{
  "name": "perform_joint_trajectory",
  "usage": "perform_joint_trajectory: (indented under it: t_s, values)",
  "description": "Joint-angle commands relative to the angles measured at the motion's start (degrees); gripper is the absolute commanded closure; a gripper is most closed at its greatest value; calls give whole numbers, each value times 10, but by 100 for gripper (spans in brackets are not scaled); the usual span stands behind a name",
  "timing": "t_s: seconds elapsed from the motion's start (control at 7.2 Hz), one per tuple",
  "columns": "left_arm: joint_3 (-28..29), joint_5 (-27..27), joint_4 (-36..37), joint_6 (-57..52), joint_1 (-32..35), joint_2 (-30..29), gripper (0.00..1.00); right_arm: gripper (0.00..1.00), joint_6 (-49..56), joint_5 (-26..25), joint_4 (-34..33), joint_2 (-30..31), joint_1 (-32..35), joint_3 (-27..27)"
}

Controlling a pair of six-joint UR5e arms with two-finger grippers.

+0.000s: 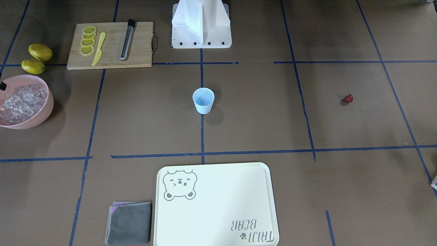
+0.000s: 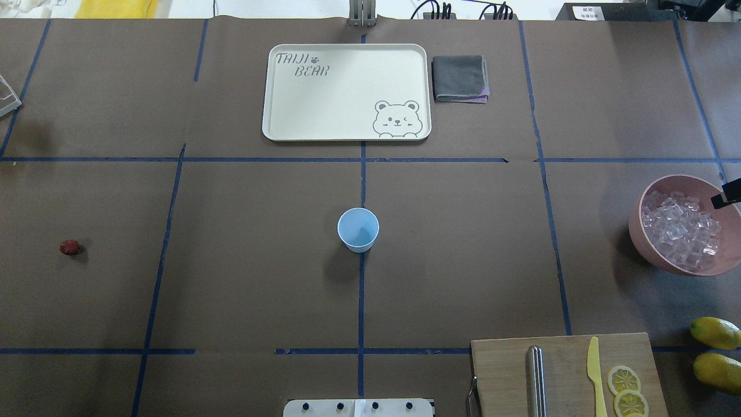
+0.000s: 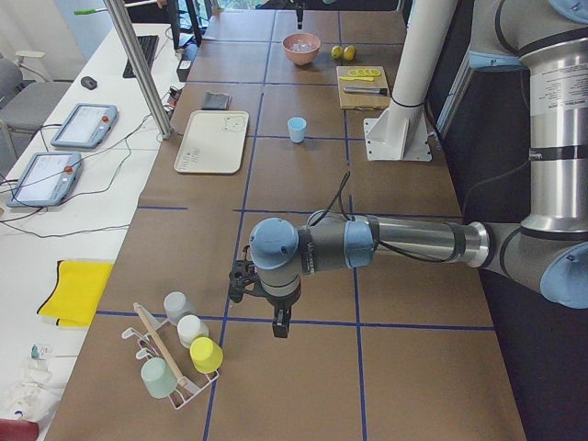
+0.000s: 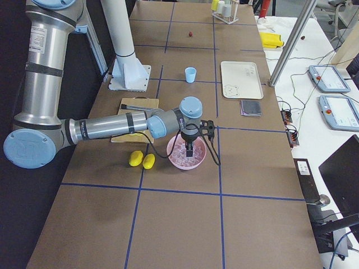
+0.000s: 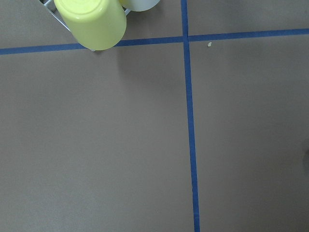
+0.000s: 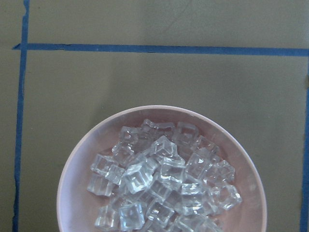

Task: Put ice and strawberries in cup
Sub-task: 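Move the right gripper over the pink bowl of ice cubes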

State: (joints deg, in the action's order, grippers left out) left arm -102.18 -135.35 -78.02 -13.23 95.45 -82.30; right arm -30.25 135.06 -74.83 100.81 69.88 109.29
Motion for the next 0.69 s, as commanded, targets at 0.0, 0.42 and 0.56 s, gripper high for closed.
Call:
perform_joint_trajectory:
  t_s: [0.0, 0.42, 0.56]
  values:
    - [1, 1, -1, 1, 0, 0, 0, 2, -128, -34, 79, 21, -52, 1]
    - [2, 2, -1, 3, 0, 0, 0, 7, -230, -52, 96, 17, -113, 2]
    - [2, 2, -1, 3, 0, 0, 0, 11, -237, -53, 96, 16, -116, 0]
